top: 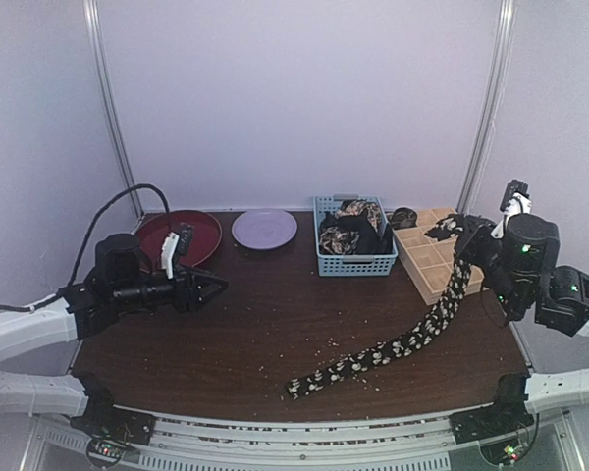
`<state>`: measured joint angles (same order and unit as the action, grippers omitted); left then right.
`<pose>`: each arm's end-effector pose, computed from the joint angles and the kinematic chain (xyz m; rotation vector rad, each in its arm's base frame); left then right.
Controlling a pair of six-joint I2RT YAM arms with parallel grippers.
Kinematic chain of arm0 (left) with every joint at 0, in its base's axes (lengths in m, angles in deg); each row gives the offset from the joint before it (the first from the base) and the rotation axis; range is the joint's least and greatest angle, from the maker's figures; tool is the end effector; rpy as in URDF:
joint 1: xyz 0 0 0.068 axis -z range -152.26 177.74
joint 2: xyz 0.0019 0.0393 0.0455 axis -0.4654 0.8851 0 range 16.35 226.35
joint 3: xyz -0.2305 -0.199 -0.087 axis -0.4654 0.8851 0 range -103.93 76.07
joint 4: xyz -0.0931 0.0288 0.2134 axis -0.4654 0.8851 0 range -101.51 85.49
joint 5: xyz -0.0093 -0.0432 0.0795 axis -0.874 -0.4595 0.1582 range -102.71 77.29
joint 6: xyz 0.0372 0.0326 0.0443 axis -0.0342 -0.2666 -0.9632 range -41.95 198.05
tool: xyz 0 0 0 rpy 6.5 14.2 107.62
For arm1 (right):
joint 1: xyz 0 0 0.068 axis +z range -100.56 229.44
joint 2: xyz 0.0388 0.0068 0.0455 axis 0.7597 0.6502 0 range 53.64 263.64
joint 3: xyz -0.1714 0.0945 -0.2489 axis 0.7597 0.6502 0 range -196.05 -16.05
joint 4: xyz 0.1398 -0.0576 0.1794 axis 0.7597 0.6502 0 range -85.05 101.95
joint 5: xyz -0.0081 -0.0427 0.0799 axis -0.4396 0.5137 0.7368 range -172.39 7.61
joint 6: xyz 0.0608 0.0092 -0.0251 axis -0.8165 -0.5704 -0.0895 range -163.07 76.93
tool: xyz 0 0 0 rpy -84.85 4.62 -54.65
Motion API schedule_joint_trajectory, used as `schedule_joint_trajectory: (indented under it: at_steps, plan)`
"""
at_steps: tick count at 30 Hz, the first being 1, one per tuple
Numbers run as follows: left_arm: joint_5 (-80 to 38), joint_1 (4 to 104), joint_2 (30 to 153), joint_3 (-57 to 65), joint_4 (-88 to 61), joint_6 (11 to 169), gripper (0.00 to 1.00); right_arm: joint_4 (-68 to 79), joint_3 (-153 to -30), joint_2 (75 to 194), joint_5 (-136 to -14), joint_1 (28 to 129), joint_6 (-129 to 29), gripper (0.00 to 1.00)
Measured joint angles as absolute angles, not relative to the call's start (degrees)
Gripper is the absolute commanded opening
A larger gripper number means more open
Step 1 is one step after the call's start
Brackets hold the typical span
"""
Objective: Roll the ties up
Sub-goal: Pick up the tie from the center of the board.
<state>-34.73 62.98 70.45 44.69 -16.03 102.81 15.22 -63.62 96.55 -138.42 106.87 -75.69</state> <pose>0.1338 -0.1188 0.2974 0.4614 1.9582 -1.0564 0.0945 0.0668 0.3912 0.3784 1.5955 0.3918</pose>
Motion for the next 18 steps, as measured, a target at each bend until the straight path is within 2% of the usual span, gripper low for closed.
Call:
schedule_joint_trajectory:
  at_steps: [6,9,15,18]
  plan:
    - [-30.14,72.03,79.06,45.96,-16.25,103.0,0.53,16.9,-60.74,96.51,-138.77,104.68,-80.15,0.0]
    - [-27.32,76.62,83.85,46.09,-16.4,106.22,0.47,17.14,-58.49,97.47,-138.22,104.68,-82.6,0.0]
    - [-23.35,86.56,91.74,49.35,-19.98,123.22,0.43,17.16,-56.56,100.53,-136.34,104.64,-85.59,0.0]
    - [-23.22,89.84,94.76,50.09,-21.6,131.83,0.44,17.05,-56.56,100.95,-135.71,104.64,-86.12,0.0]
